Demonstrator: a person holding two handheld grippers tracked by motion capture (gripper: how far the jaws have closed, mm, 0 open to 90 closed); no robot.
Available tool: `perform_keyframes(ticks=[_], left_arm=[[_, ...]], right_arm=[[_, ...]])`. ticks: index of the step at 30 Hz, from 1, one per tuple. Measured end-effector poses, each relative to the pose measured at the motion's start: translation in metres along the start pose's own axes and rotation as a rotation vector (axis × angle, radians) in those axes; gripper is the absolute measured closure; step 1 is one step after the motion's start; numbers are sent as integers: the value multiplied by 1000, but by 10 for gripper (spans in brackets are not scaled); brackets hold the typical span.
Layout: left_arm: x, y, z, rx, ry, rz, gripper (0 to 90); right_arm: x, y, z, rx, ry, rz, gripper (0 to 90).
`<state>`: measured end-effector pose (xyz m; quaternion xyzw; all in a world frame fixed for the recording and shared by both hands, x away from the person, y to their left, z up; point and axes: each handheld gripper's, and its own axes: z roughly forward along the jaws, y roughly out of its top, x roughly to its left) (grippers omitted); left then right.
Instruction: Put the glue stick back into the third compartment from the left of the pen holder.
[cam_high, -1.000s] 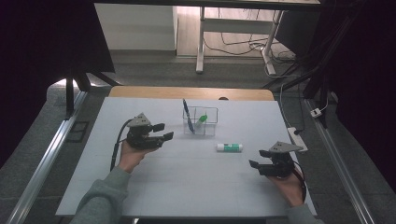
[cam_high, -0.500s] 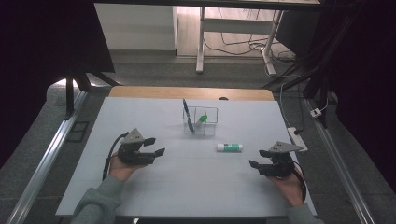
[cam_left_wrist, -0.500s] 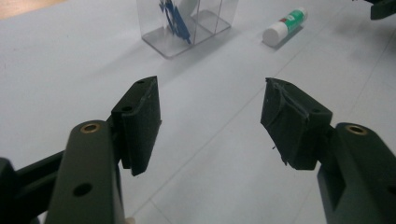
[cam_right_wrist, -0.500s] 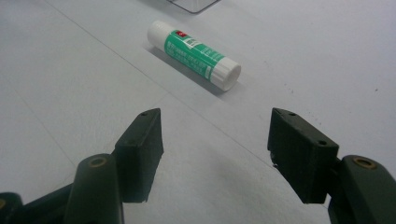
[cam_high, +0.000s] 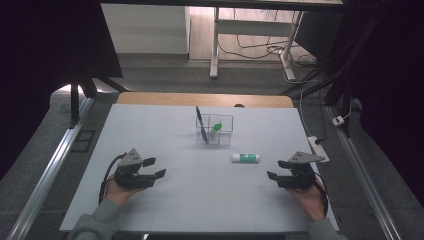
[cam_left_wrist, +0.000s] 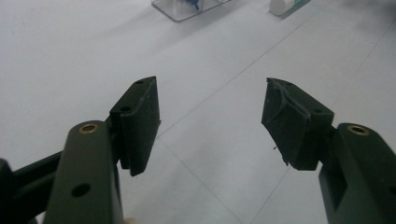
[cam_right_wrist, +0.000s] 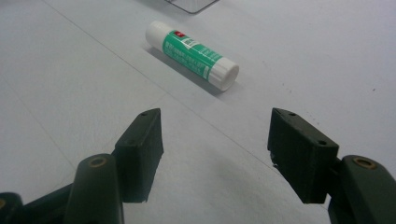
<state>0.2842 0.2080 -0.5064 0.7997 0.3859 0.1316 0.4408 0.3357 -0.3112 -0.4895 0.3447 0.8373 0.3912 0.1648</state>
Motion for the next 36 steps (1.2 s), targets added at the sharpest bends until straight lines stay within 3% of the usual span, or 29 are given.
perform_keyframes(ticks=[7,21,36], left_arm=[[-3,-3,-1,10,2,1,359],[-3,-4,2,23,14,7,357],[-4,-7,4,38,14,10,355]], right_arm=[[2,5,-3,-16,4,-11,353],[4,39,2,-6,56,-57,353],[14,68,23,66,114,-126,331]])
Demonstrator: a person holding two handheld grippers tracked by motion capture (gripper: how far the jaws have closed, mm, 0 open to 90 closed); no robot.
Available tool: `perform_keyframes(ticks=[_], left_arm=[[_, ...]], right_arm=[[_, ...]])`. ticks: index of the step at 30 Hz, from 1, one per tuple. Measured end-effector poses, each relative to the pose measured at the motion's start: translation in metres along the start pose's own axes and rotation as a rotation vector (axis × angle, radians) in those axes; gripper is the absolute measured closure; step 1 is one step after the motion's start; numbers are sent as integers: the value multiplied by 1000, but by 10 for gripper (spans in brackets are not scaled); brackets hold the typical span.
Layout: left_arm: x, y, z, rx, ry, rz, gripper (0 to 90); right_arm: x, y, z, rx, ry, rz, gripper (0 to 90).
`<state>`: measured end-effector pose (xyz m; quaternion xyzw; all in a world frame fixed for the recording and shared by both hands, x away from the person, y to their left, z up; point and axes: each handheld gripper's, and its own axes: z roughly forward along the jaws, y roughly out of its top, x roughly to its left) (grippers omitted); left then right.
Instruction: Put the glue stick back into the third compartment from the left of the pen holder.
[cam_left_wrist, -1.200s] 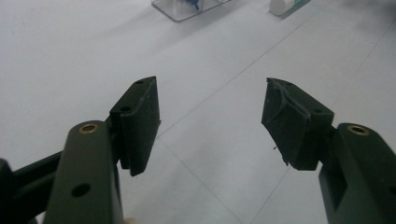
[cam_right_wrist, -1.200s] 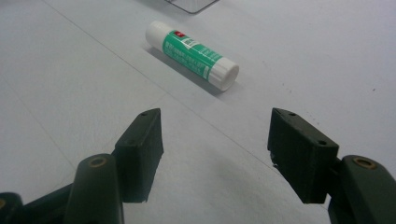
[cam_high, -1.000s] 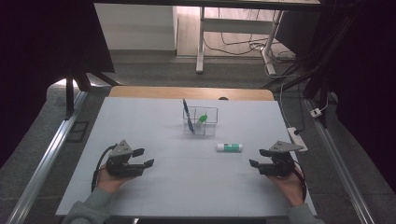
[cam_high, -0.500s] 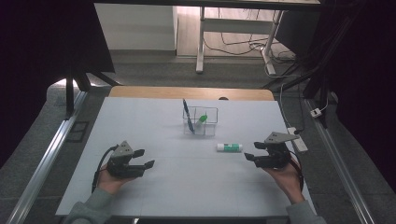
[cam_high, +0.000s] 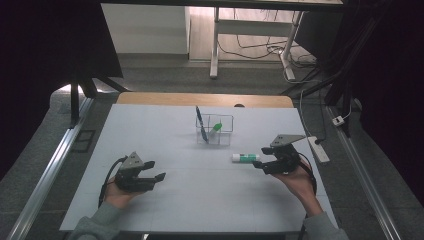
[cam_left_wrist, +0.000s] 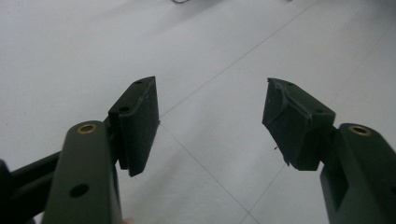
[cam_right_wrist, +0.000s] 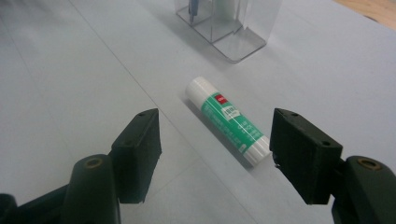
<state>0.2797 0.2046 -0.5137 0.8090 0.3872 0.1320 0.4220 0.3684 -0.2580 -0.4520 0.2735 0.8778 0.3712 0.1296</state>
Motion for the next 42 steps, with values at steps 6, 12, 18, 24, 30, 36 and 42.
perform_keyframes(ticks=[6,12,18,24,30,36,42], left_arm=[[0,-2,-2,-3,0,-5,355],[0,-3,-2,-1,0,-5,355],[-1,-3,-3,-11,4,-4,351],[-1,-3,-4,-16,3,-4,350],[-1,-3,-3,-13,-1,-4,347],[-1,-4,-2,-7,-4,-4,345],[-1,-4,-3,-12,-6,-3,345]], right_arm=[[-2,5,11,34,11,-9,323],[0,16,20,48,25,-30,319],[2,29,36,97,36,-92,319],[2,36,60,168,64,-119,316],[2,40,69,194,73,-133,314],[-1,43,76,208,76,-140,313],[-5,42,87,250,85,-125,315]])
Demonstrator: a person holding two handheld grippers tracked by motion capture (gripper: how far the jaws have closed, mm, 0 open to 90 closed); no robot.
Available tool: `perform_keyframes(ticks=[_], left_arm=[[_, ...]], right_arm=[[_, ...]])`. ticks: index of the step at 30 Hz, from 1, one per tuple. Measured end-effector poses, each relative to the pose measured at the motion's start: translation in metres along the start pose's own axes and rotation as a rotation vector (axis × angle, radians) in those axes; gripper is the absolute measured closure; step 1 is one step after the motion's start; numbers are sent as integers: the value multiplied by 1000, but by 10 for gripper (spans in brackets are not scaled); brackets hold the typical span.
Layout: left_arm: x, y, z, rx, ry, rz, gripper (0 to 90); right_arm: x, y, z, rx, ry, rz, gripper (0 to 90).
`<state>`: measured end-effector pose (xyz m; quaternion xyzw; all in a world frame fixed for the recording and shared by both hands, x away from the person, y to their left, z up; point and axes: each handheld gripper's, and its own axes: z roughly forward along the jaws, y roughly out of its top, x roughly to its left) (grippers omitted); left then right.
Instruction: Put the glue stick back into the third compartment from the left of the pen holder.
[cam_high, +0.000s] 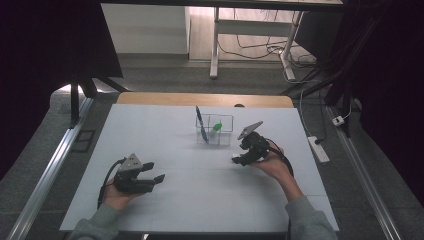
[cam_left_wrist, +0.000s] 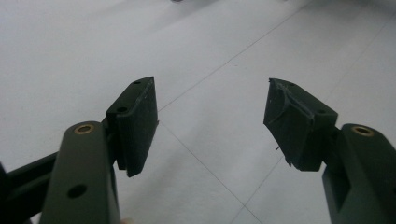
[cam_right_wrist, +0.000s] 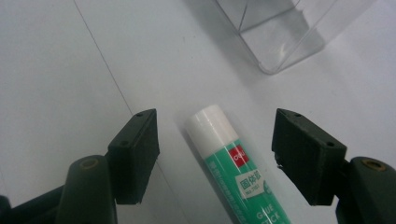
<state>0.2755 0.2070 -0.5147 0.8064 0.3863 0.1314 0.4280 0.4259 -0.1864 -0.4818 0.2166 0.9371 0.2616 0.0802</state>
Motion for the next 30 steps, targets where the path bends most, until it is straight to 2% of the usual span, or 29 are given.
perform_keyframes(ticks=[5,9,18,21,24,30], left_arm=[[0,0,1,3,0,3,343],[0,0,1,7,1,5,342],[0,0,1,2,5,15,342],[0,0,1,4,10,18,343],[0,0,1,4,13,18,343],[0,-1,1,4,20,23,342]], right_arm=[[-4,-1,7,47,10,-11,312],[-4,1,13,87,12,-38,310],[-7,1,21,123,18,-62,382],[-8,1,23,138,18,-80,430],[-8,2,25,143,38,-76,472],[-6,2,23,147,55,-111,612]])
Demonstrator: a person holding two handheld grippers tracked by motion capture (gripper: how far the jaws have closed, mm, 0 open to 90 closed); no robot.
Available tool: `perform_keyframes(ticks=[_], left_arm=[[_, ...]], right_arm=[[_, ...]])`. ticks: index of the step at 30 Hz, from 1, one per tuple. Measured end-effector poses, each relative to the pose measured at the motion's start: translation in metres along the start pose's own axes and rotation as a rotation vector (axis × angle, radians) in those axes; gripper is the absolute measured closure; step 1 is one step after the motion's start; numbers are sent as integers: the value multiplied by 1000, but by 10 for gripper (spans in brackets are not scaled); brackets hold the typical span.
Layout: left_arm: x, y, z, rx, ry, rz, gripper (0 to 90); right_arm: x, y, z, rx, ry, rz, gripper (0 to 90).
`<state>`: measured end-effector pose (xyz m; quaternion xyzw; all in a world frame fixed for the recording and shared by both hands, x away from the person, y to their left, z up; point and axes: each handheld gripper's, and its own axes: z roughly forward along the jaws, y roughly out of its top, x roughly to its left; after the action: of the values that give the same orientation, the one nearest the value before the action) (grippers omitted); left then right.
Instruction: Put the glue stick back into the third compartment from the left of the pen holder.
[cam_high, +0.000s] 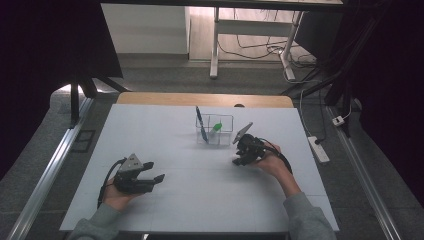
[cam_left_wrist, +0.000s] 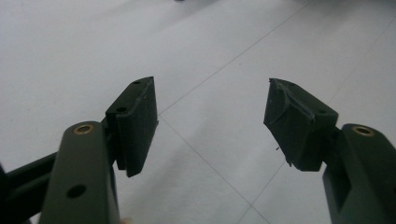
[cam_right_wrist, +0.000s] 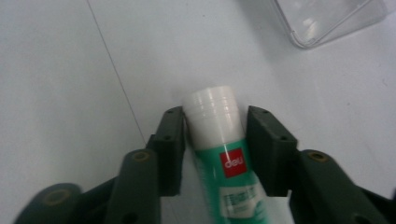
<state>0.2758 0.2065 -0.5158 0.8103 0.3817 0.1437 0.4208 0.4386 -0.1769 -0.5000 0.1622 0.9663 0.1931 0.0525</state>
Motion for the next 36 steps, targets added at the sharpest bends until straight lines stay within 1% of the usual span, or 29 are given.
perform_keyframes(ticks=[1,2,7,10,13,22,29,30,36], left_arm=[[0,0,0,0,1,1,342],[0,0,0,0,2,1,342],[1,-1,0,1,3,0,342],[2,-1,0,-2,2,-1,342],[2,-1,-1,-1,4,0,342],[3,-1,-1,-1,5,-3,342],[3,-1,-1,-2,5,-4,342],[3,-1,-1,-3,6,-4,342],[3,-1,-1,-3,6,-5,342]], right_arm=[[0,0,0,-6,1,-7,637],[1,0,0,-1,3,-8,642],[4,2,0,6,-20,-28,644],[4,2,-1,12,-26,-18,645],[2,0,-5,0,-34,0,645],[-2,-3,-24,-108,-39,75,645],[-3,-4,-43,-195,-61,87,645],[-3,-4,-46,-207,-60,96,645],[-3,-6,-65,-312,-83,127,645]])
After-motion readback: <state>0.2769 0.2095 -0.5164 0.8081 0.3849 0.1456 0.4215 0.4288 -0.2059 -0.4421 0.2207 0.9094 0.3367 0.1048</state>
